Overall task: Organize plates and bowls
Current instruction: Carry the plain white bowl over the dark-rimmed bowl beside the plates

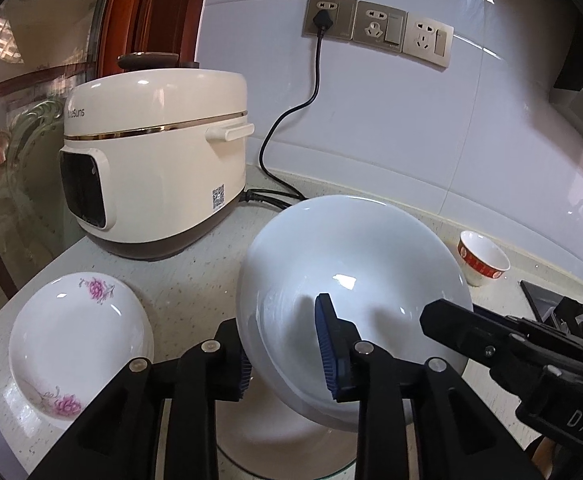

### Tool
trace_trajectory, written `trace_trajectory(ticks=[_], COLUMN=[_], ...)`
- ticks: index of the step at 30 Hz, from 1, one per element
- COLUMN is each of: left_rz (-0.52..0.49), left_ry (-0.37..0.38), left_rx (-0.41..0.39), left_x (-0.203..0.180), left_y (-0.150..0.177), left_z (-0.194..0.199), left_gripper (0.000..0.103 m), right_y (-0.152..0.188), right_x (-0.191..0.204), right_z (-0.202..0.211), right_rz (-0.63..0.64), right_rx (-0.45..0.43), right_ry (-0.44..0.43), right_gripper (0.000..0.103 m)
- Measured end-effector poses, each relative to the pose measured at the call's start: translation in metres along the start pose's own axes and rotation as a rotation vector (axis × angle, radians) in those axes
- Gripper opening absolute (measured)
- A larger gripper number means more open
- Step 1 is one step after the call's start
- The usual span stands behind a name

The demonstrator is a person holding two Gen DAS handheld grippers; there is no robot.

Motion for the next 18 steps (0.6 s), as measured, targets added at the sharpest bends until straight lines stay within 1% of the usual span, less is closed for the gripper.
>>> trace_trajectory(ticks=[8,14,18], left_rz=[-0.015,-0.017,-0.027], left_ry=[-0.010,-0.023,-0.025], left_rx=[0.014,0.020,0.043], left_x=[0.005,0.011,0.011], left_y=[0.006,0.010,0.015], left_z=[0.006,0.011,0.007], left_gripper=[0.029,0.029,0.029], right_y=[0.003,0.010,0.015], right_x=[0.010,0.017,0.016], right_z=[-0.004,-0.011,-0.015], right_rz=[0.026,0.058,0.061], right_rx=[0.016,0.066,0.099], right_ry=[-0.011,0.002,0.010], right_gripper=[0.024,0.024,0.024])
Point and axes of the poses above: each gripper's, at about its wrist camera, not at the fingertips, and z roughly against the way its jaws point, x to its left, y to its underside, the point moved 8 cm from there along -z, roughly the way its jaws point, and after that the axes turned 1 degree about -z, right-handed, at the moved point
